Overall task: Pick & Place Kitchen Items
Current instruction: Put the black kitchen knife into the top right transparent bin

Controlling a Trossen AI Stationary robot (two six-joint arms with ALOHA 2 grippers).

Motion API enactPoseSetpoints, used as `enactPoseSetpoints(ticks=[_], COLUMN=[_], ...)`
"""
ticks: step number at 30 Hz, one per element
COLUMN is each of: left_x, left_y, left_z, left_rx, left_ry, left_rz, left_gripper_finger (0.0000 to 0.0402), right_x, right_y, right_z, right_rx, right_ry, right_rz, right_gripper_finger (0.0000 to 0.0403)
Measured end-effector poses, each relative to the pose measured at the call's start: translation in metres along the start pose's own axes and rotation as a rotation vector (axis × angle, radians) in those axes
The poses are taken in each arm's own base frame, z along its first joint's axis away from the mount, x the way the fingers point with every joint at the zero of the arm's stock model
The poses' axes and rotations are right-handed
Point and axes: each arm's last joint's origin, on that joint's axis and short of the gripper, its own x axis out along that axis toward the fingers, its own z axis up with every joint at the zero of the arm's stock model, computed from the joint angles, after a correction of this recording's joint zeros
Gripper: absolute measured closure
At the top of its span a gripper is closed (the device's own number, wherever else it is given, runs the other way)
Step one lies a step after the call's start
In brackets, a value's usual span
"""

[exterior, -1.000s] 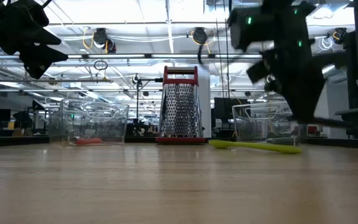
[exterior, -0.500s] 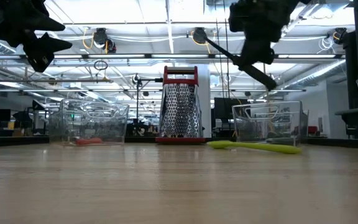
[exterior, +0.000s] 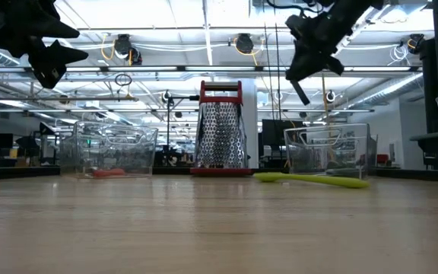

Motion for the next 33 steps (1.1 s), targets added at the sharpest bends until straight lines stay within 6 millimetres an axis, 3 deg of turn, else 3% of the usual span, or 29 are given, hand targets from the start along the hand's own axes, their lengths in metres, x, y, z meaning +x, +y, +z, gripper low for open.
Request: enactPoseSetpoints(ticks=[7, 13, 22, 33], left_x=[0.0, 0.0, 0.0, 0.0], left_y=[0.0, 0.0, 0.0, 0.0], left_z=[0.0, 0.0, 0.0, 0.0], left_rx=[0.0, 0.0, -0.006, -0.003], left_ry=[0.0, 0.0, 0.0, 0.0], left_rz=[0.0, 0.0, 0.0, 0.0], left_gripper_finger=[0.0224, 0.0224, 0.0224, 0.0224], right_x=[-0.008, -0.009, -0.01, -0.013], right_y=[-0.034, -0.048, -0.055, -0.063], right_z=[0.014, 0.019, 0.018, -0.004], right_rx=[-0.211, -0.54, -0.884, -1.149], right_ry=[-0.076, -0.038, 0.07, 0.379], right_rz=[-0.232, -0.374, -0.396, -0.33], right_gripper_finger=[0.0356, 0.0356, 0.0356, 0.0356])
